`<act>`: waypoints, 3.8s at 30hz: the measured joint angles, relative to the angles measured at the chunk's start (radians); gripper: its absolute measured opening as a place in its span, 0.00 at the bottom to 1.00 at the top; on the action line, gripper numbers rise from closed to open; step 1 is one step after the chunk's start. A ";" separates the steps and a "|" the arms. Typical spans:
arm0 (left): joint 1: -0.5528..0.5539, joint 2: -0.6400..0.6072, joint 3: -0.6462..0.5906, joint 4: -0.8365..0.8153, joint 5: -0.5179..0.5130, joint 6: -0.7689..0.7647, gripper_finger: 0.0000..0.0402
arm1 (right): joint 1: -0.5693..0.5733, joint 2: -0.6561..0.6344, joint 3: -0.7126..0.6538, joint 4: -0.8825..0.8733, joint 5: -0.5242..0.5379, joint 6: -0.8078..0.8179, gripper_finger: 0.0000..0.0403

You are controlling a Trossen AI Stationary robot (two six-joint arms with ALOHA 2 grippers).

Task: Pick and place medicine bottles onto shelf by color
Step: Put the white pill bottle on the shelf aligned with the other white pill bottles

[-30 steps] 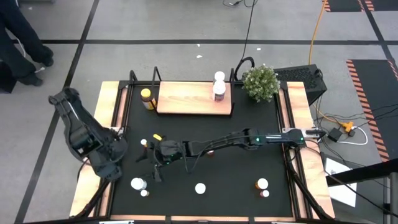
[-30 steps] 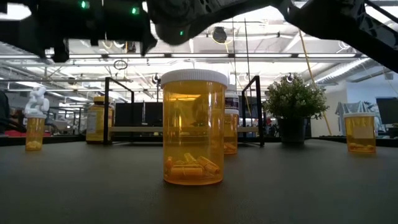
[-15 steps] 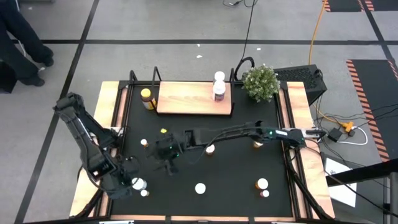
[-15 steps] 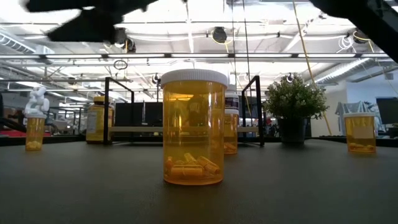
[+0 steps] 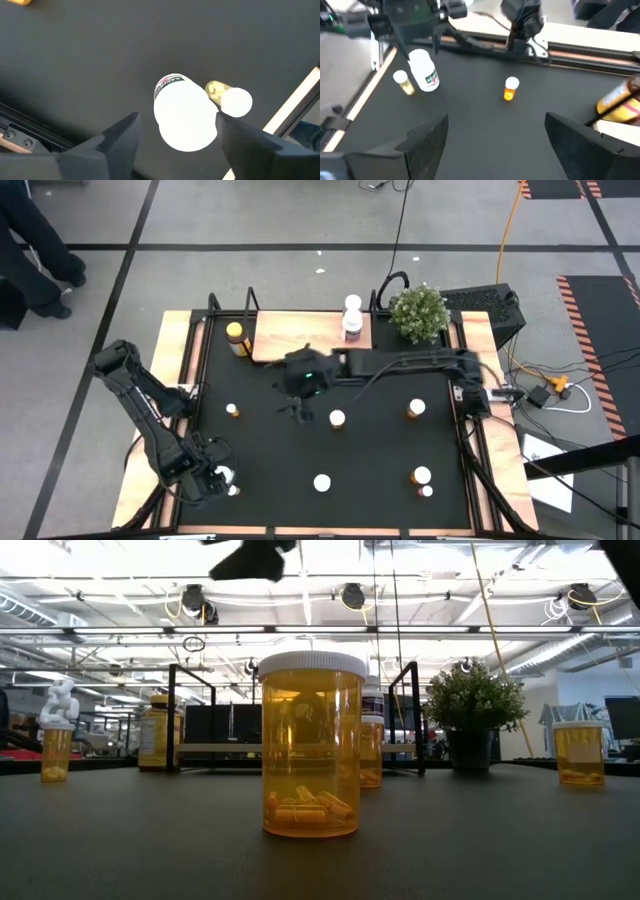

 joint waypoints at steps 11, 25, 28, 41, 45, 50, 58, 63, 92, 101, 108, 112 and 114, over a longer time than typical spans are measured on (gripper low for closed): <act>0.005 0.012 -0.046 0.066 0.010 -0.020 0.75 | -0.048 -0.341 -0.564 0.403 0.008 0.214 0.81; 0.068 0.009 -0.081 0.109 0.067 0.085 0.50 | -0.044 -0.462 -0.647 0.413 0.077 0.254 0.81; 0.094 0.009 -0.070 0.103 0.100 0.163 0.50 | -0.028 -0.462 -0.647 0.406 0.077 0.255 0.81; 0.332 0.009 0.311 -0.157 0.059 0.959 0.50 | 0.007 -0.463 -0.647 0.368 -0.204 0.281 0.81; 0.394 0.008 0.462 -0.137 0.001 1.271 0.52 | 0.010 -0.463 -0.647 0.397 -0.235 0.284 0.81; 0.453 0.008 0.567 -0.052 -0.024 1.604 0.59 | 0.013 -0.463 -0.648 0.442 -0.272 0.364 0.82; 0.546 0.008 0.608 0.065 -0.019 1.823 0.47 | 0.020 -0.454 -0.648 0.621 -0.392 0.528 0.88; 0.584 0.008 0.608 0.018 -0.023 1.723 0.39 | 0.018 -0.464 -0.648 0.578 -0.342 0.535 0.88; 0.563 0.010 0.026 0.663 0.024 0.764 0.70 | 0.353 -0.589 -0.710 -0.098 0.337 1.272 0.87; 0.474 0.076 -0.043 0.942 -0.021 0.312 0.70 | 0.341 -0.613 -0.728 -0.291 0.264 1.295 0.87; 0.422 0.351 0.179 0.939 -0.009 0.061 0.70 | 0.261 -0.701 -0.728 -0.403 0.206 1.025 0.87; 0.421 0.516 0.373 0.902 0.124 -0.108 0.70 | 0.261 -0.754 -0.728 -0.423 0.199 0.901 0.87; 0.420 0.585 0.464 0.851 0.173 -0.193 0.70 | 0.261 -0.779 -0.728 -0.435 0.197 0.841 0.87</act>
